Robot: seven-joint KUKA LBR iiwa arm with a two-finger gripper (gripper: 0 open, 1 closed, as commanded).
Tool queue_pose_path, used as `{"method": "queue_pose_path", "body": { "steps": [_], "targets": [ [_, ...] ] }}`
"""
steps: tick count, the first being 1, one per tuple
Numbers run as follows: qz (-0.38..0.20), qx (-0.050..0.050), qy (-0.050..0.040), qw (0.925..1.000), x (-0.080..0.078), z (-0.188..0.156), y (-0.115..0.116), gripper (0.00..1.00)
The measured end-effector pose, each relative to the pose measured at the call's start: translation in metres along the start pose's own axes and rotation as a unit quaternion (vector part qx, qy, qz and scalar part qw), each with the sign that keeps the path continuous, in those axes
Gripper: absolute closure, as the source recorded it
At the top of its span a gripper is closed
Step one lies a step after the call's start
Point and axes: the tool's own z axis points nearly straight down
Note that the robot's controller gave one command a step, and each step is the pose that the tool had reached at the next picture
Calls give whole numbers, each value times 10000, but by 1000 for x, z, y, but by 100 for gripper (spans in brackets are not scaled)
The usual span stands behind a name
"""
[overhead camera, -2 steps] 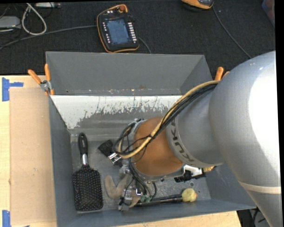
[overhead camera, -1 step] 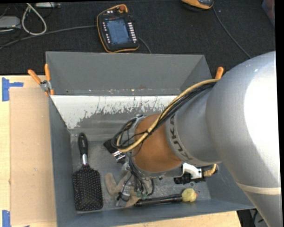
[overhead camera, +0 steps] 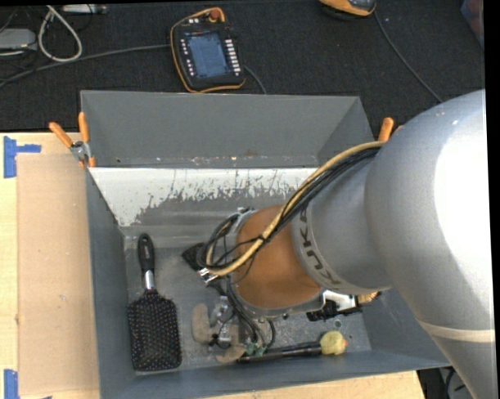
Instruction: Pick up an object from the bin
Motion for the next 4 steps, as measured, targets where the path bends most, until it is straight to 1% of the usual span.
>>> {"method": "queue_pose_path", "body": {
  "steps": [1,2,3,4],
  "targets": [
    [6,-1,0,10000,0,0,0,100],
    [16,6,13,10000,1,-14,-1,100],
    [20,28,56,10000,3,-40,-2,100],
    [14,5,17,10000,1,-88,-1,100]
  ]
}}
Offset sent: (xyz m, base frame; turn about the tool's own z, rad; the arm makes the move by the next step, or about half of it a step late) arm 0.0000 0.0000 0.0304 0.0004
